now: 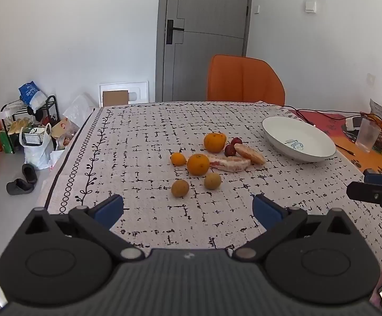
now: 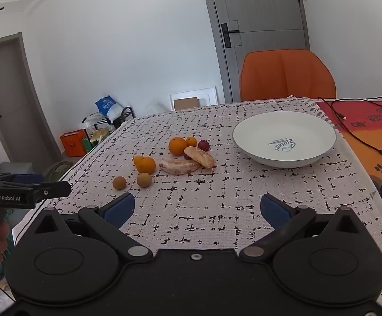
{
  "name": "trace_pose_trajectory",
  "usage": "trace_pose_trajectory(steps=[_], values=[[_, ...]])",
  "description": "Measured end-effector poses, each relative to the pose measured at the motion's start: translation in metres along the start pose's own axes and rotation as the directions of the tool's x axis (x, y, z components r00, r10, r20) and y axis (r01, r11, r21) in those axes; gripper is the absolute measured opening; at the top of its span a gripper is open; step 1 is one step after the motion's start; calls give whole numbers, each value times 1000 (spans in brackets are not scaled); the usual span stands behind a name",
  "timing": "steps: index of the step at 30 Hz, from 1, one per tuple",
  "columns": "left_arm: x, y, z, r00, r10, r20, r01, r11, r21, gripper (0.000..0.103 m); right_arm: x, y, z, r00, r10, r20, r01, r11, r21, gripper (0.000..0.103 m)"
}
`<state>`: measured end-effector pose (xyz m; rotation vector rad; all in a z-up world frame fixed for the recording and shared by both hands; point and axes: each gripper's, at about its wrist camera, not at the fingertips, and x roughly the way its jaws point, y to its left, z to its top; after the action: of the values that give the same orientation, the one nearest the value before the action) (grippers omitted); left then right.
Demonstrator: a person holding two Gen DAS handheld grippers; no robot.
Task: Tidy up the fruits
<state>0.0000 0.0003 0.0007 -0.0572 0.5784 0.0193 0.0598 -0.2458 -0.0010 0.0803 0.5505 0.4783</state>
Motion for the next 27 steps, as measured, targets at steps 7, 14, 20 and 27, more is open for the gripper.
trace_pose_trajectory(steps=[7, 14, 20, 27], values=[[1, -3, -4, 1000, 1, 11, -1, 1000, 2, 103, 2, -2, 2, 1000, -13, -3, 13, 1000, -3, 103], [-3, 1, -1, 1000, 3, 17, -3, 1000, -8, 103, 1, 3, -4, 1000, -2, 3, 2, 1000, 7, 103], [-2, 2, -2, 1000, 1, 17, -1, 1000, -13, 103, 2, 2, 0, 1000, 13, -10, -13, 1000, 0, 103], [-1, 2, -1, 1000, 5, 21, -5, 1000, -14, 103, 2, 2, 1, 1000, 14, -5, -14, 1000, -3, 103]])
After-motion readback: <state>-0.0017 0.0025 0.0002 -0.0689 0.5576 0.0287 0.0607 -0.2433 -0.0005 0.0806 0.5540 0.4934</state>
